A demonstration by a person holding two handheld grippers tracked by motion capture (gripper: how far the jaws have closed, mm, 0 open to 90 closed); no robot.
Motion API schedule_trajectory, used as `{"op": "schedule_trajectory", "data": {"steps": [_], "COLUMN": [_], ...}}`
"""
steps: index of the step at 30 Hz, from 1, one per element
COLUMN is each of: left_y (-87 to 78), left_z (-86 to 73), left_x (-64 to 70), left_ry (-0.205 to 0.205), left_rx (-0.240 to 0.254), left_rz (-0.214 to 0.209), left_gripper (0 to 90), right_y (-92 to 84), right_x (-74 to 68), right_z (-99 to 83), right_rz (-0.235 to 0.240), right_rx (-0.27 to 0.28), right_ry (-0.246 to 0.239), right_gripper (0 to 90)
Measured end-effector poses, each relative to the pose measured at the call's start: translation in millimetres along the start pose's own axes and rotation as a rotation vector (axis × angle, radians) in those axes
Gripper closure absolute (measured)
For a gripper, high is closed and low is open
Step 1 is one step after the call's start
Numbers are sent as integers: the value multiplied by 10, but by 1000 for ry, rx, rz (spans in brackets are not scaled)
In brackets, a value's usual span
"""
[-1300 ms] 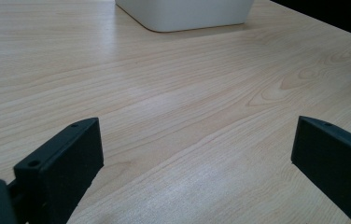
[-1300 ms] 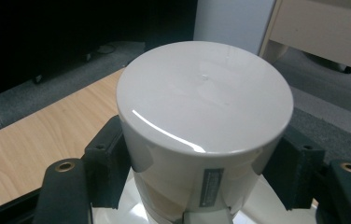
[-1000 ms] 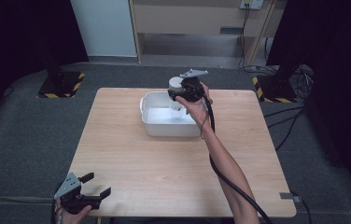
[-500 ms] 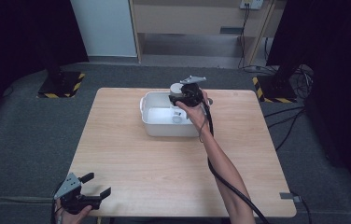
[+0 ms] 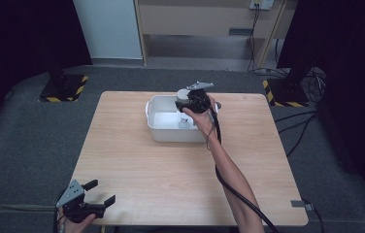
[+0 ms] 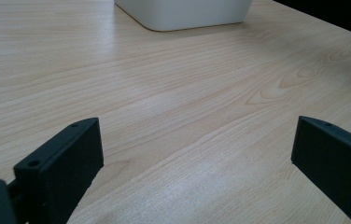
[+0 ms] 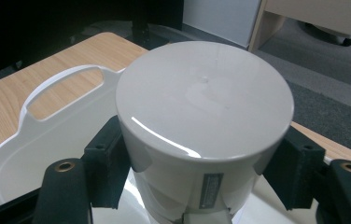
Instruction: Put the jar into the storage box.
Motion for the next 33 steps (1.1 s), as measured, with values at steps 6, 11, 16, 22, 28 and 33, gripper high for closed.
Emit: {"op": "schedule_trajectory", "data": {"steps": [6, 11, 16, 22, 28, 33], "left_y": [1, -1, -1, 2, 1, 1], "left_z": [-1, -1, -1, -1, 0, 1], "left_x": [1, 1, 0, 1, 4, 4], "left_ry": [1, 1, 1, 2, 3, 3], "left_rx": [-1, -1, 0, -1, -1, 0], "left_rz": [-1, 0, 0, -1, -1, -1], "left_gripper": [9, 9, 9, 9, 9, 9], "right_y": [2, 1, -23, -99, -217, -363], "right_x": [18, 16, 21, 24, 54, 64], "right_z": [-12, -12, 22, 130, 255, 350], "right_rz": [4, 4, 12, 14, 24, 41], "right_rx": [4, 3, 20, 49, 79, 100], "right_ry": [14, 14, 23, 24, 29, 20], "right_gripper": [314, 311, 297, 240, 159, 111]}}
Point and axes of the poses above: each handheld gripper's, and its own axes: y roughly forward along the jaws, z roughly out of its top, x roughly to its right, the point moved 6 cm from there along y, roughly forward along the jaws, and after that the axes turned 9 degrees about -z, right-handed, at the moved point
